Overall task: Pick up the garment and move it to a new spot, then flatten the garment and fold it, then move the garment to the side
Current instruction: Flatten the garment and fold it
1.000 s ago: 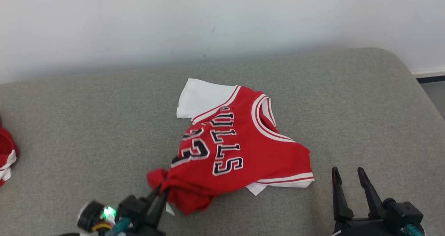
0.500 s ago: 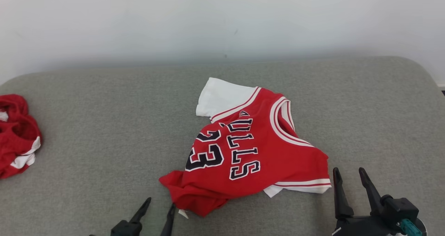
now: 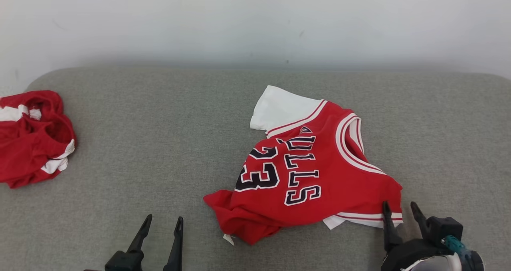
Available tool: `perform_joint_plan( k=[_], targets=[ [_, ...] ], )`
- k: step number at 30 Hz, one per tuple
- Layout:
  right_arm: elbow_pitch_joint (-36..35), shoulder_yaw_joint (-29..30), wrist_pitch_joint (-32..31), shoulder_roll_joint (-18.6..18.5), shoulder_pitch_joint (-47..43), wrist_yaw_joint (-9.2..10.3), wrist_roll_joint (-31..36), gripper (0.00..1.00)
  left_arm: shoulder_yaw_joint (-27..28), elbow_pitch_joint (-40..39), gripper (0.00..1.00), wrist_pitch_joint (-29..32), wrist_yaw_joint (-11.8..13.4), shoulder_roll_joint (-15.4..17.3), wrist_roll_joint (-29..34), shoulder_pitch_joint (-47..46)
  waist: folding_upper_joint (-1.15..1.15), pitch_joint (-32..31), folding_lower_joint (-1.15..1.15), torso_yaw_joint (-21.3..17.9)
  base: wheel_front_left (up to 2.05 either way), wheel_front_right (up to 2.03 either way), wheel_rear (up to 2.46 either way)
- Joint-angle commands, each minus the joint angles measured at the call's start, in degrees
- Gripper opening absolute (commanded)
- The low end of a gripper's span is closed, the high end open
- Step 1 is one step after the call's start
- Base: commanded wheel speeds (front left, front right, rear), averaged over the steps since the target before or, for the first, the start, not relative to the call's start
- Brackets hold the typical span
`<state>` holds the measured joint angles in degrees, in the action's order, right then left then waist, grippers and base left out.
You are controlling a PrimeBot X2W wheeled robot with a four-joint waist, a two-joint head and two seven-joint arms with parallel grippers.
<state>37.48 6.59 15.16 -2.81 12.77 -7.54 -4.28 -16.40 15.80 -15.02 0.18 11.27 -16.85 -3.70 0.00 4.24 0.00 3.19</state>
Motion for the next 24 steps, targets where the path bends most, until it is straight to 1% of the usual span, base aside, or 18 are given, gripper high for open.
perform_joint_plan(
  k=[1, 4, 9, 11, 12, 13, 15, 17, 19, 24],
  targets=[
    [1.13, 0.16, 0.09, -0.11, 0.71, 0.1, 0.48, 1.0, 0.57, -0.23, 1.0, -0.12, -0.09, -0.33, 0.57, 0.54, 0.0, 0.12, 0.0, 0.5, 0.0, 0.0, 0.0],
    [5.73, 0.91, 0.08, -0.13, 2.62, 0.1, 1.16, 1.0, 1.93, -0.18, 1.0, -0.12, -0.76, -1.16, 1.61, 0.96, 0.0, 0.05, 0.0, 1.18, 0.0, 0.0, 0.0],
    [15.37, 3.73, -0.02, -0.09, 4.93, 0.11, 3.79, 1.0, 4.67, -0.01, 1.0, -0.13, -1.83, -2.19, 2.83, 1.74, 0.0, -0.44, 0.0, 2.14, 0.0, 0.0, 0.0],
    [17.9, 3.32, -0.19, -0.04, 6.13, 0.1, 2.97, 1.0, 5.74, 0.07, 1.0, -0.13, -2.11, -2.63, 3.46, 1.88, 0.0, -0.72, 0.0, 2.28, 0.0, 0.0, 0.0],
    [18.12, 2.8, -0.18, -0.02, 6.52, 0.1, 2.85, 0.15, 6.32, 0.05, 1.0, -0.13, -2.28, -2.88, 3.62, 2.19, 0.0, -0.89, 0.0, 2.27, 0.0, 0.0, 0.0],
    [18.06, 2.28, -0.13, 0.01, 6.94, 0.1, 2.07, 0.0, 6.81, 0.06, 1.0, -0.13, -2.52, -2.98, 3.87, 2.6, 0.0, -1.05, 0.0, 2.16, 0.0, 0.0, 0.0],
    [17.62, 1.44, -0.09, -0.02, 7.31, 0.11, 1.34, 0.0, 8.01, 0.06, 1.0, -0.12, -2.66, -3.2, 4.21, 3.19, 0.0, -1.45, 0.0, 1.63, 0.0, 0.0, 0.0],
    [15.97, 2.04, 0.07, -0.16, 7.13, 0.11, 0.96, 0.0, 8.84, 0.12, 1.0, -0.13, -3.12, -3.62, 4.61, 3.59, 0.0, -1.87, 0.0, 1.12, 0.0, 0.0, 0.0],
    [13.32, 3.95, 0.09, -0.21, 6.9, 0.11, 2.02, 0.0, 9.48, 0.22, 1.0, -0.13, -3.6, -4.07, 4.99, 4.06, 0.0, -2.27, 0.0, 0.51, 0.0, 0.0, 0.0],
    [6.91, 8.93, 0.09, -2.66, 5.91, 0.11, 4.11, 0.0, 10.1, 0.62, 1.0, -0.12, -4.65, -5.03, 6.07, 4.96, 0.0, -2.98, 0.0, -0.79, 0.0, 0.0, 0.0]
  ],
)
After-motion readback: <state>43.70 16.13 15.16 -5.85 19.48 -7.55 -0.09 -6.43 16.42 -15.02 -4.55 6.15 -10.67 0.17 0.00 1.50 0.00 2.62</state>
